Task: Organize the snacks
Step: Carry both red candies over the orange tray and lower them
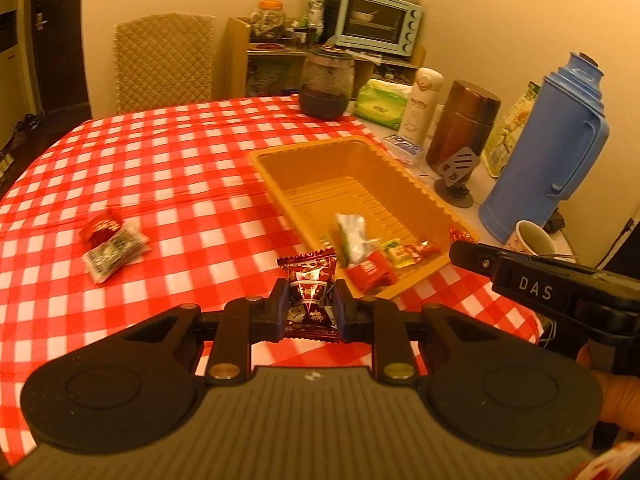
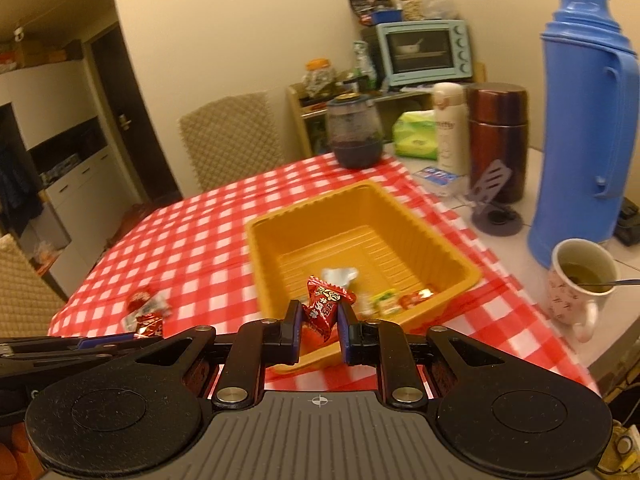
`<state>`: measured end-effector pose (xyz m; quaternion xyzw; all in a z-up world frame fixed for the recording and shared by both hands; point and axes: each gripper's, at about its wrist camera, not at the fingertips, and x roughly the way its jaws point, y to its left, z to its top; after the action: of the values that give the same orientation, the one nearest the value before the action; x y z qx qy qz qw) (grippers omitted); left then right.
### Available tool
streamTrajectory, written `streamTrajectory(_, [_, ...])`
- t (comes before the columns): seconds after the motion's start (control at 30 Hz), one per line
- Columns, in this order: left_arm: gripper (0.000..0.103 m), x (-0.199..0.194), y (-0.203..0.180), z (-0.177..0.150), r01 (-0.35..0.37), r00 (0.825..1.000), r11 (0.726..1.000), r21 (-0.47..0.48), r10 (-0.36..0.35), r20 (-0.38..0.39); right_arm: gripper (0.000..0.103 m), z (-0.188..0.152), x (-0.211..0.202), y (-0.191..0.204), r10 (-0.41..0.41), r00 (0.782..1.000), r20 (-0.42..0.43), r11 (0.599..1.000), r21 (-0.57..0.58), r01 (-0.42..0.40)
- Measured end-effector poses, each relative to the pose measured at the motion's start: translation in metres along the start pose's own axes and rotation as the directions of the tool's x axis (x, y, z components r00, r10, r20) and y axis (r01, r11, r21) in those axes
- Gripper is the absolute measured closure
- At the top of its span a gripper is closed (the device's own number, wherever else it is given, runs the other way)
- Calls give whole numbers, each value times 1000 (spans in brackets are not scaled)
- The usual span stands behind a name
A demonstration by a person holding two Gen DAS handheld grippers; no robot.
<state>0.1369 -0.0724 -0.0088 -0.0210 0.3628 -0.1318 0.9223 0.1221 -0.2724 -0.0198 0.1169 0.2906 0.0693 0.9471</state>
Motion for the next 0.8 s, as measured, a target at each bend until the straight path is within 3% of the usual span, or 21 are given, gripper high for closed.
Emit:
streamTrajectory(0.3, [82,35,-30,23,37,999,998,43,-37,-3,84,19,9,-42,-59,998,16,998,28,58])
streamTrajectory(0.8, [82,97,-43,48,74,997,996,57,-72,-29,84,35,46,-63,-77,997,0,996,44,77])
